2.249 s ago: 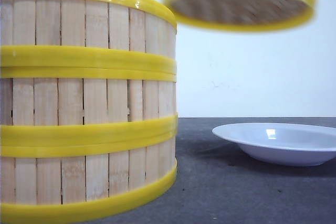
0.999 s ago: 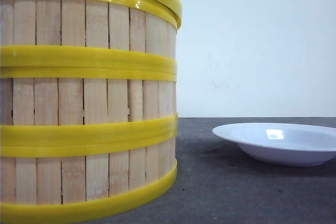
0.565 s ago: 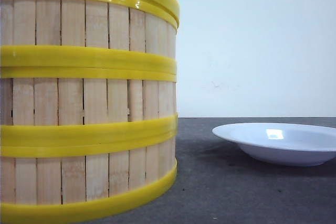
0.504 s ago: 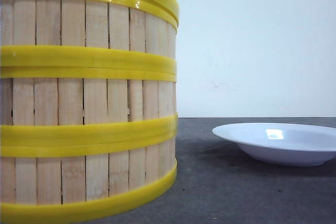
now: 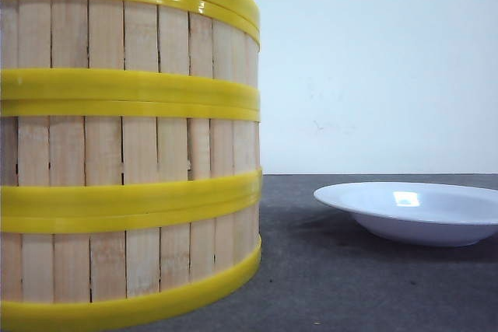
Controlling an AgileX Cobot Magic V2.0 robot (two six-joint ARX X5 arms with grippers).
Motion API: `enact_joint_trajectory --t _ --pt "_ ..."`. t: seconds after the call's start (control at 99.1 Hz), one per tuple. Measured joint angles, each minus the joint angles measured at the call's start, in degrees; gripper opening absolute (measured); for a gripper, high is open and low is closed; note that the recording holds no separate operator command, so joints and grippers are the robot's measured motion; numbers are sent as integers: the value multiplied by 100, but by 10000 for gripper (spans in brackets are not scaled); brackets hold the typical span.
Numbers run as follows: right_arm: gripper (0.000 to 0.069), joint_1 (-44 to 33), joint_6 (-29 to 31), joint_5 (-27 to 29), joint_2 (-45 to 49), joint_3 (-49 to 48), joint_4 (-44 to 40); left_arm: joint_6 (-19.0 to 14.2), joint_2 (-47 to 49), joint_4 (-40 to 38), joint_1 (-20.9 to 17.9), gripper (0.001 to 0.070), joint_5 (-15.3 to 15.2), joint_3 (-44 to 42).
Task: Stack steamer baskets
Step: 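Release the lid and move the right gripper back over the plate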
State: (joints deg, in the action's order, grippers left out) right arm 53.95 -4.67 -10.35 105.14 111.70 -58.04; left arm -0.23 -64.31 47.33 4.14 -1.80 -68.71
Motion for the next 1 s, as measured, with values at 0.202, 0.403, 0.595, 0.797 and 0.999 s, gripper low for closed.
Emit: enact_joint_trajectory --t 0.202,0.403,0.595,0.797,0.999 --pt "154 0 0 9 22 0 35 0 0 0 0 300 0 0" --pt "345 -17 2 11 50 0 87 0 0 -2 0 300 22 0" --pt "360 -192 2 11 -409 -11 66 0 0 -2 0 300 24 0" --pt "360 -785 2 153 -1246 -9 -136 -2 7 0 0 300 26 0" --pt "360 -1561 2 284 -1878 -680 -286 -44 245 33 0 300 26 0"
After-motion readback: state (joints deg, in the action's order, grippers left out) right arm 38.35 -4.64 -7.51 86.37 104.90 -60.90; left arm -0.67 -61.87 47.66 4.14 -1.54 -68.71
